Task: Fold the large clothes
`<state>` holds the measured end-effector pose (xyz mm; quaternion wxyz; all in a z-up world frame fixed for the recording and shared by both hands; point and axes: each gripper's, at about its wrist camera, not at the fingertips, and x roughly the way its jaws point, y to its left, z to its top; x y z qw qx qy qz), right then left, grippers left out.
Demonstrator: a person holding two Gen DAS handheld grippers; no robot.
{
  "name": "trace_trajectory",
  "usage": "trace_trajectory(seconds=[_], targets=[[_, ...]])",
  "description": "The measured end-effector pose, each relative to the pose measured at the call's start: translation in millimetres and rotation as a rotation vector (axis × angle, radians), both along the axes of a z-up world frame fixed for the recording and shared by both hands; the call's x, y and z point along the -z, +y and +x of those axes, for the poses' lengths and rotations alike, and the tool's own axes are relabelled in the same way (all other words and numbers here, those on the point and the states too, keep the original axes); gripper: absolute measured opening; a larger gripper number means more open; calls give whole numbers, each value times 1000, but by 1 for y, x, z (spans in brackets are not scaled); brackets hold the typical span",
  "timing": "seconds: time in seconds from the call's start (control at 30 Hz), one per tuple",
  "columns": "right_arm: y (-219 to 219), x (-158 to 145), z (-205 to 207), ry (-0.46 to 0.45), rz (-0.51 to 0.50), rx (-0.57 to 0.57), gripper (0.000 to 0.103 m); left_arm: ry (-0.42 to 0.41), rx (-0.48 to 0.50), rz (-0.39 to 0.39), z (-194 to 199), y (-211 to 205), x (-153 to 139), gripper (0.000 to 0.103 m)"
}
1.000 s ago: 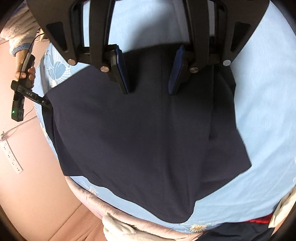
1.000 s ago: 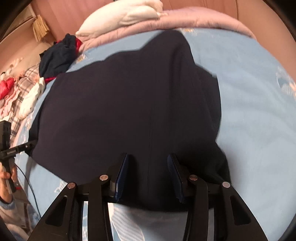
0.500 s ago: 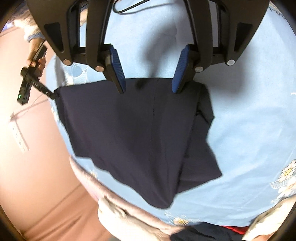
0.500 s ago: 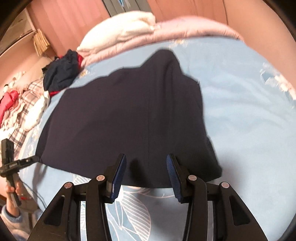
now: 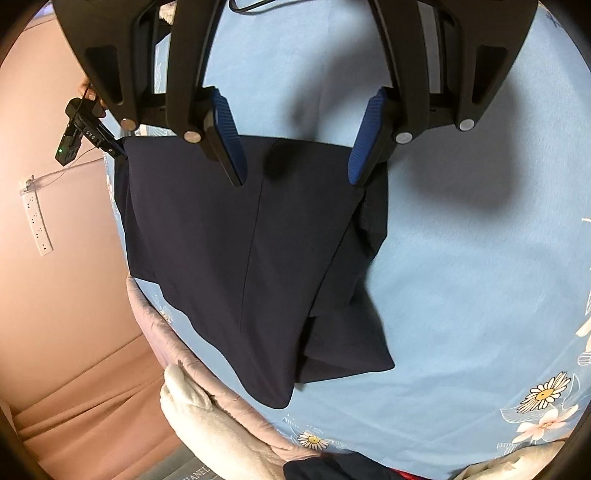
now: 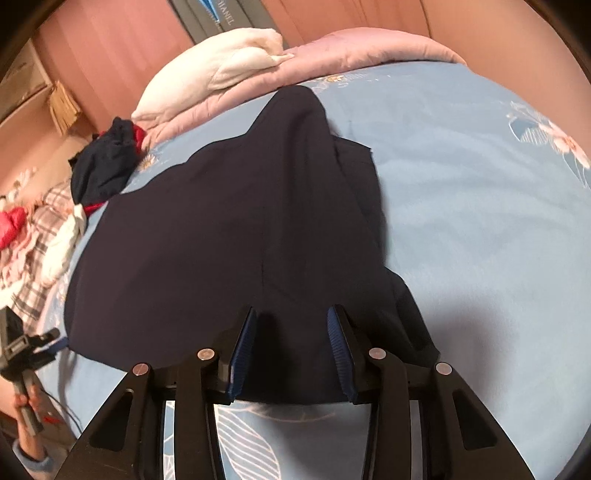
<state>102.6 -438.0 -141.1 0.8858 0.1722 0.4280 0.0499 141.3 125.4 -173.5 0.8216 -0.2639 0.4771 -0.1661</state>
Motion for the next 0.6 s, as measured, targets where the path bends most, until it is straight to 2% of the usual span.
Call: trace_trajectory(seconds=[0.17,0.27,0.43,0.53,0.6], targets=[[-11,-16,-12,7,-62,57,39,-58,5,69,-7,0,-24,57],[-20,-34,-15,-47,-113,100,41,-124,17,60,-5,-4,-42,57],[-23,-43,9,-101,-49,115,44,-176,58,31,18,-28,-56,57],[-17,-42,28,-122,-36,102,44,-173,99,22,30,-45,-51,57],[-12,-40,41,-132,24,62,44,-159,126,14,38,-57,-45,57]])
